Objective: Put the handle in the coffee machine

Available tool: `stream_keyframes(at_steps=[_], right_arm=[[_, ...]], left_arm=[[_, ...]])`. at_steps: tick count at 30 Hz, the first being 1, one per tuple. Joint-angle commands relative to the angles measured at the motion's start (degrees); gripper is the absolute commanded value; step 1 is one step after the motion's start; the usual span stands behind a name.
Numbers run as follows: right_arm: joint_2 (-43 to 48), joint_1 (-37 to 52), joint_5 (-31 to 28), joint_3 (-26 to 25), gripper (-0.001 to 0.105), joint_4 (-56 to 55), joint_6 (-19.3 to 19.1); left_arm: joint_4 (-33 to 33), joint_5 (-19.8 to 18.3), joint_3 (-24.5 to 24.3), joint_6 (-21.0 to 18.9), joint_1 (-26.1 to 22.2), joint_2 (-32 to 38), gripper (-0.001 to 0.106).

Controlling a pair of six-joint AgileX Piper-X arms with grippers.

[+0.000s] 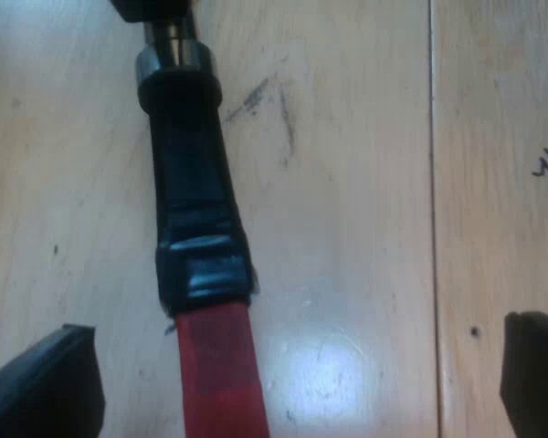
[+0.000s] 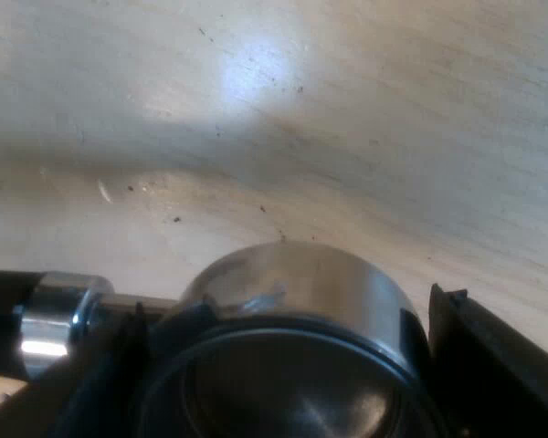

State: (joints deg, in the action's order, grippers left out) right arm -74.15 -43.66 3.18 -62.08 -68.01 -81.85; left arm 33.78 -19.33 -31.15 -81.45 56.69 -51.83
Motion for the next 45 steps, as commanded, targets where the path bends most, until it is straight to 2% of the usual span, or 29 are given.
stream_keyframes(at_steps=[1,8,11,14,16,18,28,39,41,45], right_arm=[[0.7,0.2,0.7,-0.7,0.000,-0.1,0.2],[0.7,0.2,0.7,-0.7,0.000,-0.1,0.2],[0.7,0.2,1.0,-0.7,0.000,-0.1,0.2],[0.7,0.2,1.0,-0.7,0.000,-0.1,0.2],[0.7,0.2,1.4,-0.7,0.000,-0.1,0.2],[0.7,0.2,2.5,-0.7,0.000,-0.1,0.2],[0.7,0.2,5.6,-0.7,0.000,-0.1,0.2],[0.7,0.2,6.1,-0.7,0.000,-0.1,0.2],[0.7,0.2,6.1,-0.7,0.000,-0.1,0.2],[0.7,0.2,6.1,-0.7,0.000,-0.1,0.2]], left_arm=[[-2.9,-0.2,0.0,-0.6,0.1,-1.3,0.089],[-4.5,-0.2,0.0,-0.6,-0.5,-4.6,0.089],[-4.6,-0.2,0.3,-0.6,-2.4,-5.6,0.089],[-4.6,-2.3,1.0,-0.3,-5.1,-5.8,0.089],[-4.6,-5.7,1.8,2.3,-6.6,-6.0,0.089],[-4.7,-6.9,2.8,4.7,-6.7,-5.9,0.089],[-9.4,-7.8,3.9,5.7,-6.7,-5.9,0.089],[-9.6,-8.8,3.9,6.5,-6.7,-5.9,0.089],[-9.5,-8.8,3.9,7.4,-6.7,-6.2,0.088],[-10.1,-8.7,3.9,8.6,-6.7,-9.3,0.080]])
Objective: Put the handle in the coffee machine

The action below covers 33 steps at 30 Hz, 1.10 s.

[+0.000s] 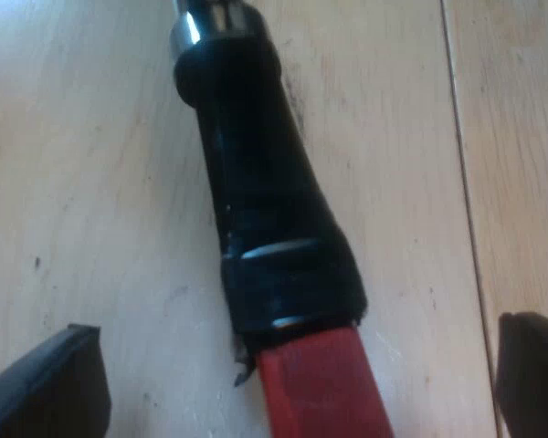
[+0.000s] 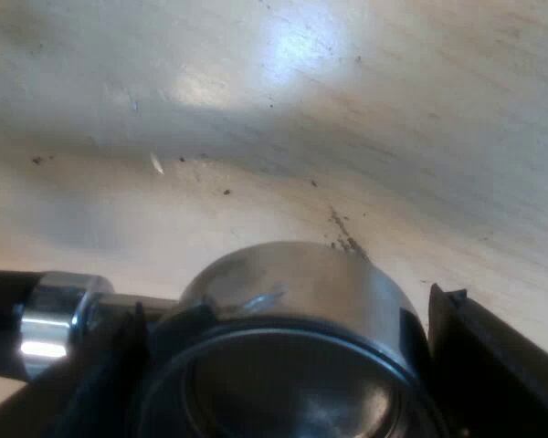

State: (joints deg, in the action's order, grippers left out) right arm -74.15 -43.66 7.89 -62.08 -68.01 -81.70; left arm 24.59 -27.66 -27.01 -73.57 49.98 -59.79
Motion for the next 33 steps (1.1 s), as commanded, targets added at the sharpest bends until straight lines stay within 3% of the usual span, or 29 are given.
stream_keyframes(at_steps=[1,6,22,29,33], right_arm=[[0.7,0.2,1.4,-0.7,0.000,-0.1,0.1],[0.7,0.2,1.4,-0.7,0.000,-0.1,0.1],[0.7,0.0,1.4,-0.7,0.000,-0.1,0.1],[0.7,0.0,1.4,-0.7,0.000,-0.1,0.1],[0.7,0.0,1.4,-0.7,0.000,-0.1,0.1]], left_arm=[[-1.4,0.0,-0.2,0.7,0.0,-1.8,0.078],[-4.0,0.4,-0.2,0.6,0.0,-2.0,0.076],[-2.3,1.6,-0.2,0.6,0.0,-2.0,0.076],[-2.2,2.6,-0.2,0.7,0.0,-2.0,0.052],[-2.1,2.6,-0.2,0.7,0.0,-2.0,0.050]])
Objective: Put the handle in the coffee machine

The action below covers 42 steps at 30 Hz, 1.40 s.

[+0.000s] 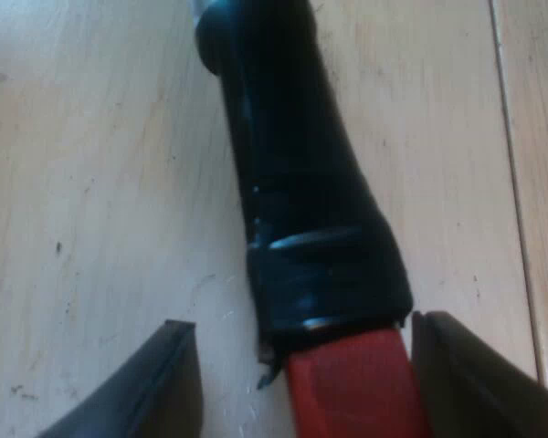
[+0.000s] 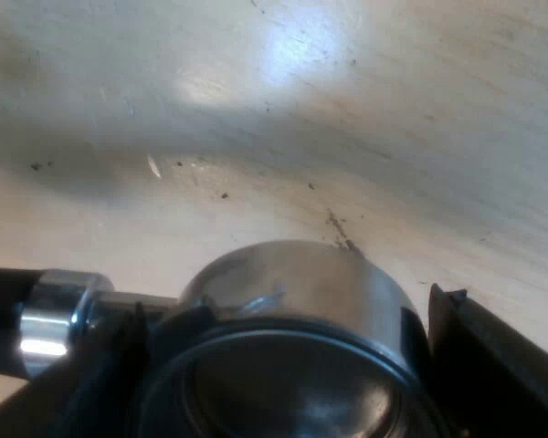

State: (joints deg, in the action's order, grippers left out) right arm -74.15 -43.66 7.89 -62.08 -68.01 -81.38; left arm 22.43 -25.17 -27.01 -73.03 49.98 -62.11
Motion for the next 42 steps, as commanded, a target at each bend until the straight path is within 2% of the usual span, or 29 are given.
stream_keyframes(at_steps=[1,7,10,12,15,22,23,25,27,28,30,32,34,42], right_arm=[[0.7,0.0,1.4,-0.7,0.000,-0.1,-0.2],[0.7,0.0,1.4,-0.7,0.000,-0.1,-0.2],[0.7,0.0,1.4,-0.7,0.000,-0.1,-0.2],[0.7,0.0,1.4,-0.7,0.000,-0.1,-0.2],[0.7,0.0,1.4,-0.7,0.000,-0.1,-0.2],[0.7,0.0,1.4,-0.7,0.002,-0.1,-0.2],[0.7,0.0,1.4,-0.7,0.008,-0.1,-0.2],[0.7,0.0,1.4,-0.7,0.027,-0.1,-0.2],[0.7,0.0,1.4,-0.7,0.056,-0.1,-0.3],[0.7,0.0,1.4,-0.7,0.064,-0.1,-0.3],[0.7,0.0,1.4,-0.7,0.088,0.0,-1.4],[0.7,0.0,1.2,-0.7,0.096,0.1,-1.5],[0.7,0.0,0.6,-0.8,0.099,0.3,-1.5],[2.4,0.0,-3.2,-2.5,0.099,2.1,-1.5]], left_arm=[[0.0,0.1,-0.2,0.2,0.0,0.3,0.050],[0.0,0.1,-0.2,0.2,0.0,0.3,0.050],[0.0,0.1,-0.2,0.2,0.0,0.3,0.041],[0.0,0.1,-0.2,0.2,0.0,0.3,0.021],[0.0,-0.3,-0.2,0.5,0.0,0.3,0.000],[0.0,-1.4,-0.2,1.6,0.0,0.3,0.000],[0.0,-1.7,-0.2,1.6,0.0,0.3,0.000],[0.0,-1.7,-0.2,1.6,0.0,0.3,0.000],[0.0,-2.4,-0.2,1.6,0.0,0.3,0.000],[0.0,-2.7,-0.2,1.6,0.0,0.3,0.000],[0.0,-3.4,-0.2,1.6,0.0,0.3,0.000],[0.0,-3.4,-0.2,1.6,0.0,0.3,0.000],[0.0,-3.4,-0.2,1.6,0.0,0.3,0.000],[0.7,-3.4,-0.2,1.4,0.0,1.1,0.000]])
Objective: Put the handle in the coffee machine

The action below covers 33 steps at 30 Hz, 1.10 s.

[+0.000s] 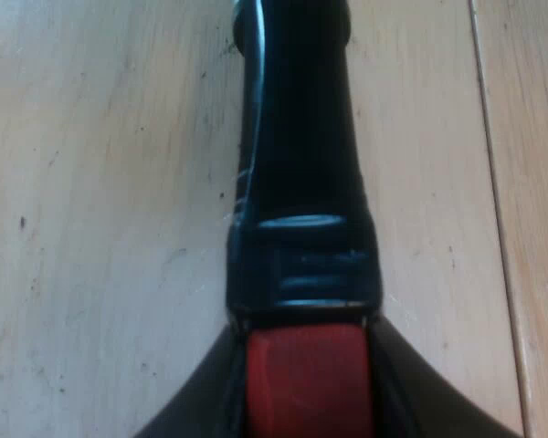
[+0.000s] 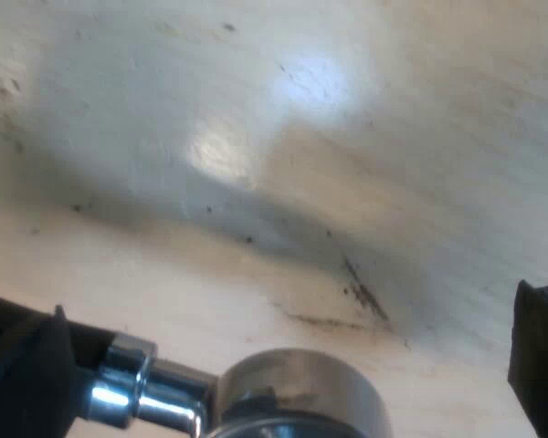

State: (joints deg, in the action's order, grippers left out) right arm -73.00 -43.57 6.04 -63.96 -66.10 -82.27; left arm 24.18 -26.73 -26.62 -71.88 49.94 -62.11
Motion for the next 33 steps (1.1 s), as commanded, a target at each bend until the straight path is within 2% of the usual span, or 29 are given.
stream_keyframes(at_steps=[1,5,8,9,14,16,17,18,20,22,24,25,26,27,31,33], right_arm=[[1.8,0.0,-2.1,-0.6,0.099,0.4,-0.6],[4.3,0.0,-9.9,-0.6,0.099,2.5,-0.6],[5.7,0.0,-12.7,-0.6,0.099,3.3,0.0],[6.2,0.0,-12.7,-0.6,0.099,3.3,0.2],[6.5,0.0,-12.7,-0.6,0.099,4.3,0.1],[6.5,0.0,-12.0,-0.6,0.099,4.6,1.9],[6.6,0.0,-10.7,-0.6,0.099,4.6,1.7],[6.6,0.0,-8.9,-0.6,0.099,4.6,1.1],[6.7,-1.1,-9.1,-0.6,0.099,4.6,0.8],[6.9,-3.1,-14.0,-0.6,0.099,5.7,0.8],[7.1,-8.4,-23.9,-0.7,0.099,7.9,1.0],[7.2,-9.8,-25.8,-0.7,0.099,8.4,1.1],[7.2,-12.6,-28.9,-0.7,0.099,9.8,1.9],[7.2,-15.2,-31.8,-0.7,0.099,11.4,4.0],[7.2,-20.5,-37.6,-0.7,0.099,14.8,7.0],[7.2,-23.8,-41.2,-0.7,0.099,16.5,8.5]], left_arm=[[-0.6,-1.9,-0.6,0.2,0.1,1.5,0.000],[2.9,-1.9,-0.6,0.2,0.1,4.3,0.000],[4.8,-1.9,-0.6,0.1,0.1,5.4,0.000],[7.2,-1.9,-0.6,0.0,-1.3,7.4,0.000],[10.8,-3.8,-0.8,0.0,-7.9,10.1,0.000],[12.6,-5.1,-1.3,0.2,-10.2,10.4,0.000],[15.1,-5.7,-2.0,1.8,-13.5,10.7,0.000],[16.4,-5.7,-2.5,3.0,-15.1,10.7,0.000],[18.7,-5.7,-3.5,4.9,-17.8,10.6,0.000],[20.3,-5.7,-4.1,5.0,-19.1,10.6,0.000],[21.7,-5.7,-4.9,5.0,-20.9,10.6,0.000],[21.7,-5.7,-4.9,5.0,-21.2,10.6,0.000],[24.7,-5.8,-6.5,6.9,-26.1,10.6,0.000],[25.6,-5.8,-6.9,8.0,-27.4,10.6,0.000],[28.5,-6.8,-7.5,10.5,-31.0,10.6,0.000],[30.2,-7.1,-7.4,12.2,-34.6,10.9,0.000]])
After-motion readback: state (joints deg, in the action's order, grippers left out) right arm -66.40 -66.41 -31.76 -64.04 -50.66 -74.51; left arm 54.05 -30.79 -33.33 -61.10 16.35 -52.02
